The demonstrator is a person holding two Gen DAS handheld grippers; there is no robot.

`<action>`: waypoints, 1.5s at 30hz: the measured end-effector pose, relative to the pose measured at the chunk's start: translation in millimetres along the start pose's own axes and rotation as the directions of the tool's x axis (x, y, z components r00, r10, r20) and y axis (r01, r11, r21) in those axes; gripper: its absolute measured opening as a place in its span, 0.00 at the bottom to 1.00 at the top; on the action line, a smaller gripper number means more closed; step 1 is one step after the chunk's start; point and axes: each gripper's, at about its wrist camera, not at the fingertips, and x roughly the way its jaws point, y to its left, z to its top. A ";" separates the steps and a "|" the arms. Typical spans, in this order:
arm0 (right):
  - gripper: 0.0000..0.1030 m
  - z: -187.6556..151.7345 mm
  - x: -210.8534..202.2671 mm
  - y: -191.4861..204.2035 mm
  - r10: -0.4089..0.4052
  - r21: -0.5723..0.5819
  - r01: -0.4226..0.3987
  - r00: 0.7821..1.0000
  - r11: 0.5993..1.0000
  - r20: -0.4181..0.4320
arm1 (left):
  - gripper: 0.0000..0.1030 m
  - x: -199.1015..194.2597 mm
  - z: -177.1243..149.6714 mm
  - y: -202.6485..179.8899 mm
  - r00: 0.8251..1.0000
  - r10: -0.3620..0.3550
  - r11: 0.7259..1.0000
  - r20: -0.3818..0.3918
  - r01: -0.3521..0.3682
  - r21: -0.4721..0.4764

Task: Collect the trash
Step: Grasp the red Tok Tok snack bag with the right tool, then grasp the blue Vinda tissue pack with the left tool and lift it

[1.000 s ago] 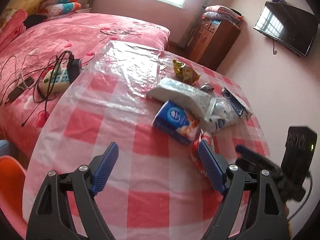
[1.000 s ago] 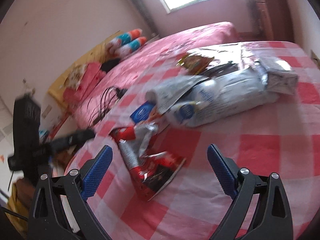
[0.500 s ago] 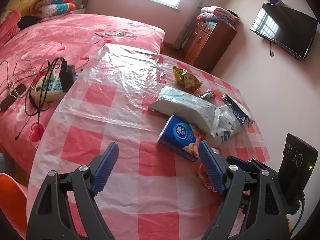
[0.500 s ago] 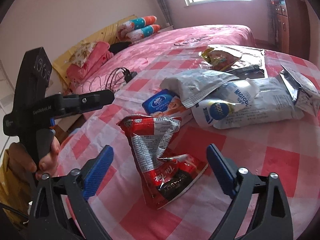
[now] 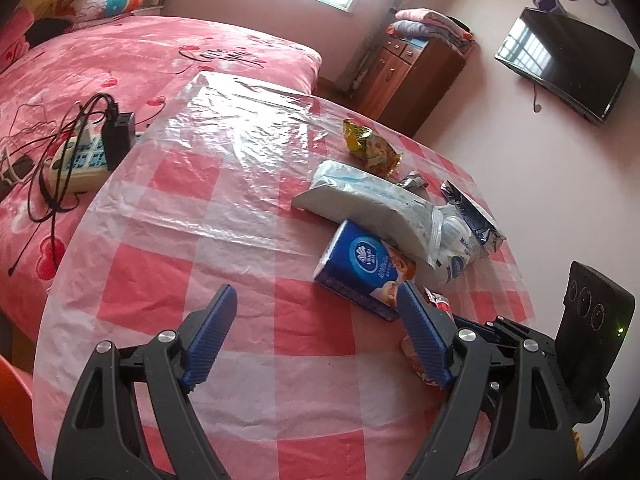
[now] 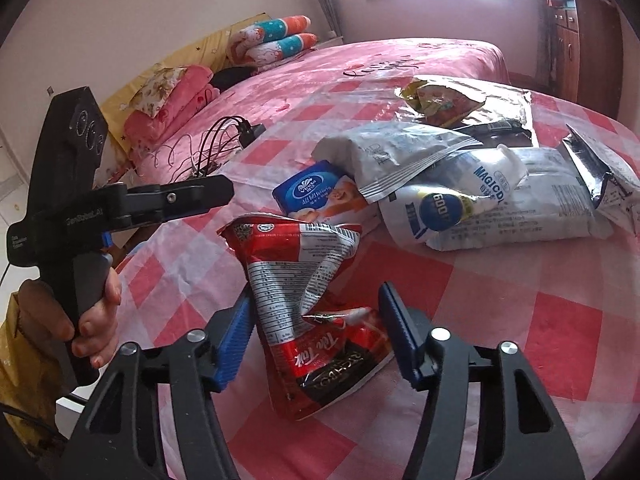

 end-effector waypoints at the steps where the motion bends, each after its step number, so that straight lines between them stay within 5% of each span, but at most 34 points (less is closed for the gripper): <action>1: 0.56 -0.2 -1.2 -1.0 0.000 0.000 0.000 1.000 1.000 0.002 | 0.80 1.8 0.5 -2.1 1.000 -0.004 1.000 -0.005 0.004 0.008; 4: 0.51 -0.3 -6.1 -7.8 -0.002 0.015 0.002 1.000 1.000 0.019 | 0.80 7.8 1.4 -8.5 1.000 -0.019 0.999 -0.023 0.020 0.042; 6: 0.38 -0.1 -10.3 -11.1 -0.011 0.015 0.011 0.999 1.000 0.034 | 0.80 13.2 1.9 -14.0 0.999 -0.020 0.997 -0.041 0.023 0.073; 19: 0.36 -1.0 -37.4 -69.3 -0.036 0.207 0.015 0.994 0.978 0.102 | 0.80 32.5 5.5 -50.6 0.997 -0.001 0.970 -0.081 0.021 0.243; 29: 0.36 -1.1 -40.6 -69.9 -0.030 0.223 0.005 0.994 0.975 0.106 | 0.84 64.8 9.5 -70.7 0.981 0.142 0.907 -0.130 -0.077 0.414; 42: 0.37 -2.3 -40.2 -67.7 -0.028 0.221 0.005 0.994 0.975 0.102 | 0.84 85.5 8.4 -71.0 0.977 0.178 0.909 -0.114 -0.119 0.400; 45: 0.37 -2.6 -39.3 -66.9 -0.033 0.216 0.011 0.995 0.976 0.099 | 0.78 84.1 5.0 -72.7 0.978 0.185 0.905 -0.092 -0.133 0.405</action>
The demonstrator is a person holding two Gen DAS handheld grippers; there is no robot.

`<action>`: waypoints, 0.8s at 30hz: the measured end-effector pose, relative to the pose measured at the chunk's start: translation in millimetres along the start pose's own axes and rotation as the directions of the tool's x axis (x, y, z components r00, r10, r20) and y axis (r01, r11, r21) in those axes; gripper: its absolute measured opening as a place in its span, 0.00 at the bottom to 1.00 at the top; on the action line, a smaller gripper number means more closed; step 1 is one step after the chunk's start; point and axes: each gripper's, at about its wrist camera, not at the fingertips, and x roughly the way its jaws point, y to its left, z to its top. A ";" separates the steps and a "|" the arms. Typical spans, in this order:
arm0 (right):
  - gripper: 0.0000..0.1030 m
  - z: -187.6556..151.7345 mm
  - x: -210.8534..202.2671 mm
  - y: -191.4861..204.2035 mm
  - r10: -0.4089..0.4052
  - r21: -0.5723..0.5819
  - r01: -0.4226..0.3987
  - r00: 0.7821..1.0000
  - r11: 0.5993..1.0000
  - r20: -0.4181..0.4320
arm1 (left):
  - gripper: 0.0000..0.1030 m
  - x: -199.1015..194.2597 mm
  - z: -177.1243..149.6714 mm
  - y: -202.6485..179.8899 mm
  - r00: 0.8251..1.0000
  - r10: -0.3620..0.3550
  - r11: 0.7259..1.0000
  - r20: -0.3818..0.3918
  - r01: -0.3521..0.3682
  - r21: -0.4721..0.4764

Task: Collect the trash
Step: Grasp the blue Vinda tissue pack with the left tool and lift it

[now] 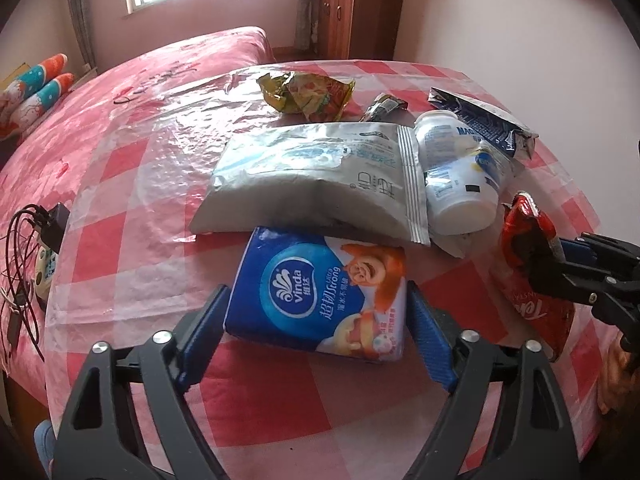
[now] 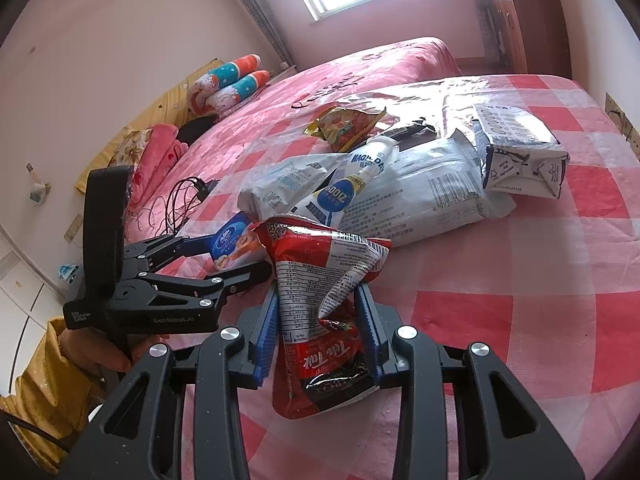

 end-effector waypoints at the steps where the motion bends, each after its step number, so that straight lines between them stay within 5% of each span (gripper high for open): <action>1: 0.37 -0.4 0.4 0.8 -0.003 -0.004 0.003 1.000 1.000 -0.002 | 0.75 -1.3 -1.3 -1.0 1.000 0.005 1.000 0.008 -0.005 0.000; 24: 0.36 -3.4 3.5 9.0 -0.031 -0.047 0.032 0.999 0.998 0.020 | 0.74 -41.3 -45.0 17.4 0.997 -0.029 0.987 0.071 0.039 -0.154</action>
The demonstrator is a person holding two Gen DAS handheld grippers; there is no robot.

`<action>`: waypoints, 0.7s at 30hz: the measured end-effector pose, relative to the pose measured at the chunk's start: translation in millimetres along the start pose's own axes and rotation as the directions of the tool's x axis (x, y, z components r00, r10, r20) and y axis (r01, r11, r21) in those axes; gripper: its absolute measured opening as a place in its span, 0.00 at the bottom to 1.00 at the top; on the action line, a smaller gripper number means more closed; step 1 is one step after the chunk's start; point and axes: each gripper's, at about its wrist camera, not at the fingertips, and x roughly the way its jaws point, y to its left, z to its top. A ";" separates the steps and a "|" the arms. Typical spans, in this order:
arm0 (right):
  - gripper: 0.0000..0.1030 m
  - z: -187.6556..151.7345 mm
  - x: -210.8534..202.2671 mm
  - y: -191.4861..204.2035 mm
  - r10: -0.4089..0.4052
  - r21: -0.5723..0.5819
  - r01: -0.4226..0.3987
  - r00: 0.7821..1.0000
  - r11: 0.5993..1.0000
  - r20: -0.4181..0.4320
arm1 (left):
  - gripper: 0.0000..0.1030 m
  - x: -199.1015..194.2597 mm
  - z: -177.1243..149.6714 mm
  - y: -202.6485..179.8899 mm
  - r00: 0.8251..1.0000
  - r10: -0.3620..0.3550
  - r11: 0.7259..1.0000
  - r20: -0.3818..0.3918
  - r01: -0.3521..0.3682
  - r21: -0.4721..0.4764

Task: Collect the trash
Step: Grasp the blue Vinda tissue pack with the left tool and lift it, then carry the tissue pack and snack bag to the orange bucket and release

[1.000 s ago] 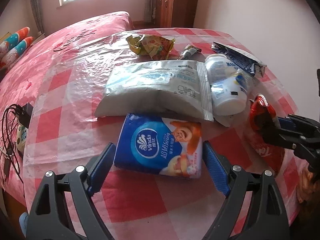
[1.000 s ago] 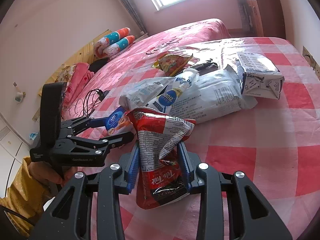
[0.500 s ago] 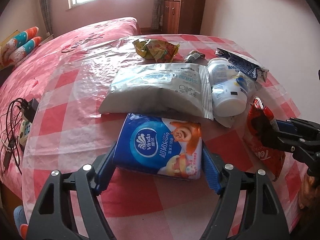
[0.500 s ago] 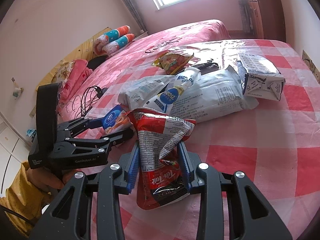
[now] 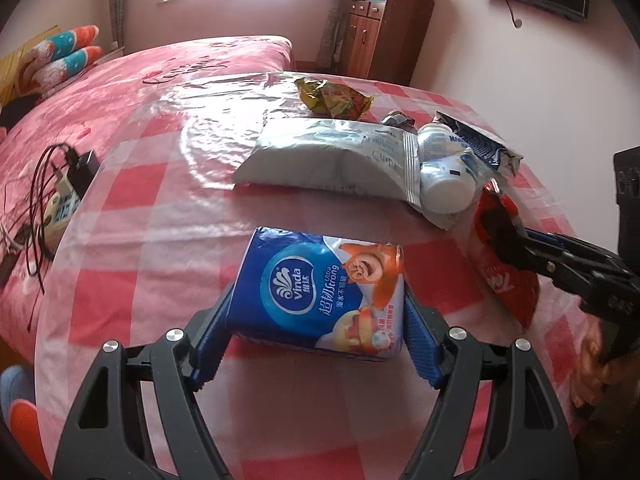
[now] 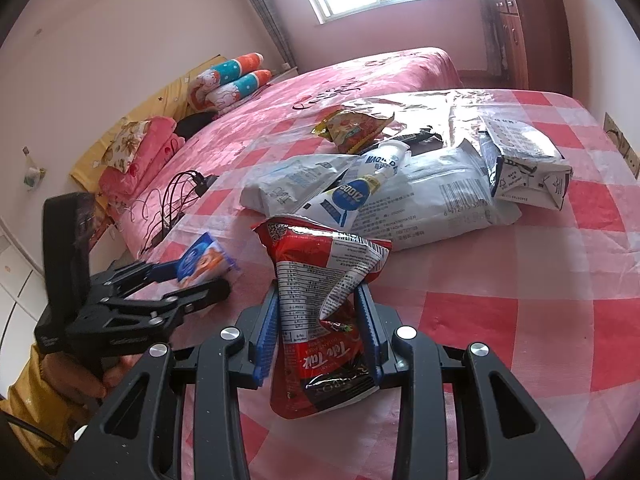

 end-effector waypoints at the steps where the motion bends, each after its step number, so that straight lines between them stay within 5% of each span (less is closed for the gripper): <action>1: 0.36 -0.2 -0.3 0.6 0.003 0.002 -0.003 1.000 1.000 0.002 | 0.74 -3.3 -2.7 1.9 1.000 -0.004 1.000 0.002 0.004 -0.008; 12: 0.36 -0.9 1.9 20.3 0.046 0.008 -0.047 0.999 0.999 0.010 | 0.74 -33.9 -26.2 30.6 1.000 -0.003 0.996 0.029 0.006 -0.090; 21: 0.36 -0.7 9.1 39.2 0.066 0.019 -0.066 0.998 0.998 -0.018 | 0.74 -62.9 -43.2 70.4 0.996 0.069 0.985 0.049 -0.061 -0.161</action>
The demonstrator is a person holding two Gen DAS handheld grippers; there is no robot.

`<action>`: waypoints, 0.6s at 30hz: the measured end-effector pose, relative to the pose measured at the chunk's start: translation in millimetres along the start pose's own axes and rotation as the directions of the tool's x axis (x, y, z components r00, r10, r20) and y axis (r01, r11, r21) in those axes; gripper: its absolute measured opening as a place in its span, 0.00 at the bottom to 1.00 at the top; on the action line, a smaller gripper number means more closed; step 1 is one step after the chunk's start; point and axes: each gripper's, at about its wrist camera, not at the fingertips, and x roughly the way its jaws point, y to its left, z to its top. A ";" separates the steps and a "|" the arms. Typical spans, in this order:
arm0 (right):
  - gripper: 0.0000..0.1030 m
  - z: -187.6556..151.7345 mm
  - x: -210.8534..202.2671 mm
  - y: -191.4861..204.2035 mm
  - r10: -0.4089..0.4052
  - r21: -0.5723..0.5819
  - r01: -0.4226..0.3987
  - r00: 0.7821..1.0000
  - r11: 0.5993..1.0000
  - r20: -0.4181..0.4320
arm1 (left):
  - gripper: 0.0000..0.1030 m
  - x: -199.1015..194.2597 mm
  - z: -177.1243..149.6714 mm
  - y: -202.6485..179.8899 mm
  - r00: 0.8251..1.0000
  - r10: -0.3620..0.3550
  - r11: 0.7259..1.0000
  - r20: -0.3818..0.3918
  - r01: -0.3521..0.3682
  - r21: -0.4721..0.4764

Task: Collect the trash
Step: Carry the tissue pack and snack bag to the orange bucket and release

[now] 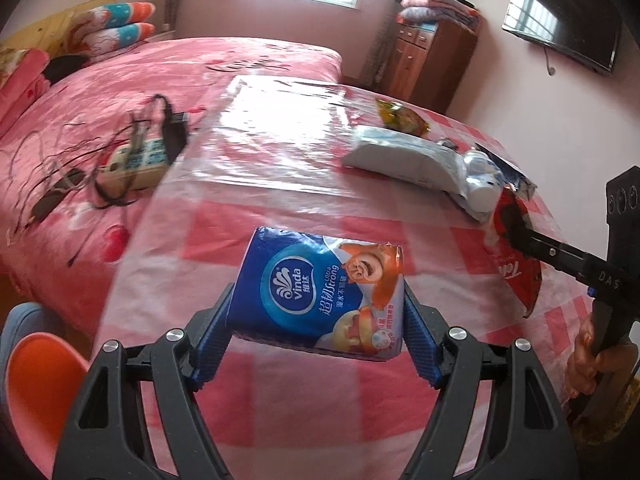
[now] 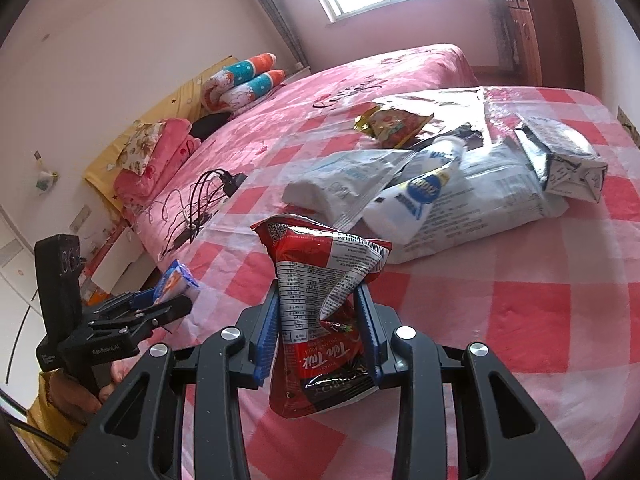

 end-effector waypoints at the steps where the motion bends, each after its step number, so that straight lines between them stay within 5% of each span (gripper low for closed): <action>1: 0.36 0.7 2.2 2.8 0.007 0.004 -0.007 1.000 1.000 -0.007 | 0.74 -3.0 -1.5 5.0 1.000 0.013 1.000 0.002 -0.012 -0.007; 18: 0.36 2.1 42.6 108.9 0.122 -0.110 -0.137 0.984 0.984 -0.133 | 0.74 -58.0 -33.2 87.2 0.984 0.172 0.978 0.036 -0.166 -0.127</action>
